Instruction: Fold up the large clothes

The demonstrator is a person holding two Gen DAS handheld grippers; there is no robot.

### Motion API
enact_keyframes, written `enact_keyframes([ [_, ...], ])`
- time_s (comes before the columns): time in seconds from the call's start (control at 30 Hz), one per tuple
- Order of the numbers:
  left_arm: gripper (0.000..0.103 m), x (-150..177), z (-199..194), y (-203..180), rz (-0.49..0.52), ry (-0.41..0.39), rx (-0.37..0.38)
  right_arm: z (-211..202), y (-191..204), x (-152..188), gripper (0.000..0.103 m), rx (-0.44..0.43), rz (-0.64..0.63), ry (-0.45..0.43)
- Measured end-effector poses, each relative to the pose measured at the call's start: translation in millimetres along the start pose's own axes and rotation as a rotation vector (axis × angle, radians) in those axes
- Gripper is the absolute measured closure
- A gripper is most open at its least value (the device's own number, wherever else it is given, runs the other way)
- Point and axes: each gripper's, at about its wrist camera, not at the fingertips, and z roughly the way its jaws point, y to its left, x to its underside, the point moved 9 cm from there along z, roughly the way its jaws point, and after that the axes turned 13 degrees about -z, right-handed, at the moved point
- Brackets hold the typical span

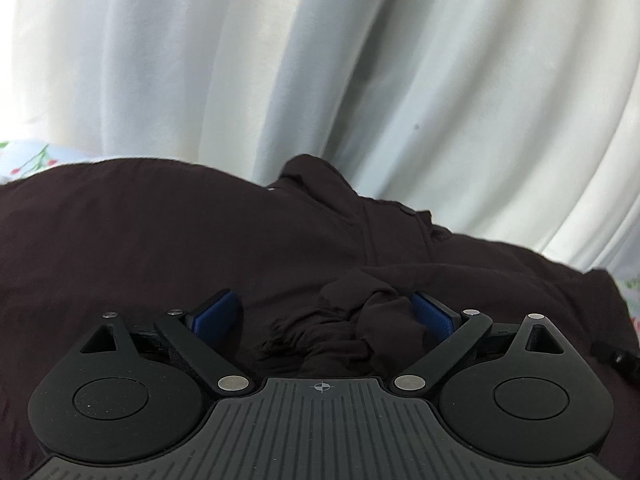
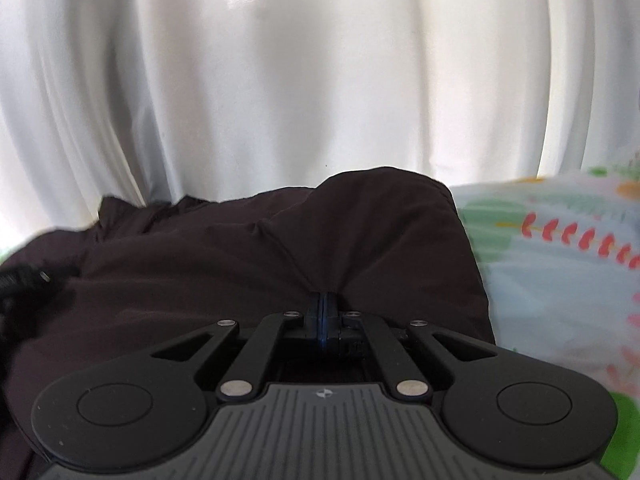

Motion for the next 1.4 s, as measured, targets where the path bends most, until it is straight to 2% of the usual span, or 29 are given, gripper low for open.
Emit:
enact_keyframes([
  [0.07,0.005,-2,-14,9,-0.038,0.014,-0.04,-3,0,-3,0.103,-0.011,0.011,0.025],
  [0.1,0.005,-4,-25,13,-0.061,0.03,-0.036,-8,0,-3,0.103,-0.018,0.027,0.044],
  [0.17,0.005,-12,-59,27,-0.104,-0.005,-0.032,-24,1,-2,0.099,-0.017,0.057,0.079],
  [0.2,0.005,-18,-79,38,-0.128,-0.037,-0.057,-36,2,-1,0.091,-0.013,0.077,0.085],
  [0.23,0.004,-25,-104,53,-0.157,-0.081,-0.078,-49,4,0,0.077,-0.021,0.105,0.08],
  [0.27,0.001,-32,-125,67,-0.178,-0.111,-0.084,-63,7,1,0.07,-0.042,0.137,0.065],
  [0.33,0.001,-46,-169,104,-0.23,-0.169,-0.112,-94,15,5,0.048,-0.116,0.195,0.028],
  [0.4,0.0,-58,-208,157,-0.331,-0.232,-0.172,-118,26,11,0.044,-0.195,0.249,0.016],
  [0.5,0.0,-67,-248,247,-0.552,-0.291,-0.296,-135,43,24,0.043,-0.295,0.331,0.041],
  [0.57,0.0,-62,-268,309,-0.756,-0.316,-0.389,-138,56,29,0.043,-0.353,0.36,0.06],
  [0.67,0.001,-57,-289,378,-0.968,-0.393,-0.455,-134,70,33,0.043,-0.358,0.355,0.085],
  [0.7,0.003,-56,-292,393,-1.003,-0.416,-0.47,-133,73,34,0.043,-0.345,0.354,0.098],
  [0.77,0.008,-53,-294,414,-1.083,-0.43,-0.444,-133,81,34,0.043,-0.358,0.361,0.099],
  [0.8,0.015,-53,-291,422,-1.123,-0.433,-0.408,-134,85,34,0.043,-0.369,0.366,0.098],
  [0.83,0.018,-53,-286,427,-1.162,-0.431,-0.382,-135,88,35,0.043,-0.375,0.368,0.096],
  [0.9,0.027,-50,-282,443,-1.238,-0.434,-0.359,-138,92,36,0.043,-0.379,0.362,0.095],
  [1.13,0.058,-37,-270,469,-1.354,-0.454,-0.26,-144,98,36,0.043,-0.384,0.36,0.08],
  [1.17,0.074,-36,-269,471,-1.367,-0.454,-0.244,-145,99,34,0.042,-0.375,0.354,0.07],
  [1.2,0.082,-36,-269,471,-1.377,-0.453,-0.231,-146,98,33,0.041,-0.364,0.348,0.061],
  [1.23,0.084,-37,-271,470,-1.372,-0.459,-0.216,-147,98,31,0.04,-0.36,0.346,0.05],
  [1.33,0.089,-57,-281,453,-1.262,-0.496,-0.18,-146,94,29,0.038,-0.332,0.34,0.042],
  [1.4,0.091,-80,-289,432,-1.161,-0.523,-0.102,-145,93,28,0.037,-0.314,0.332,0.046],
])
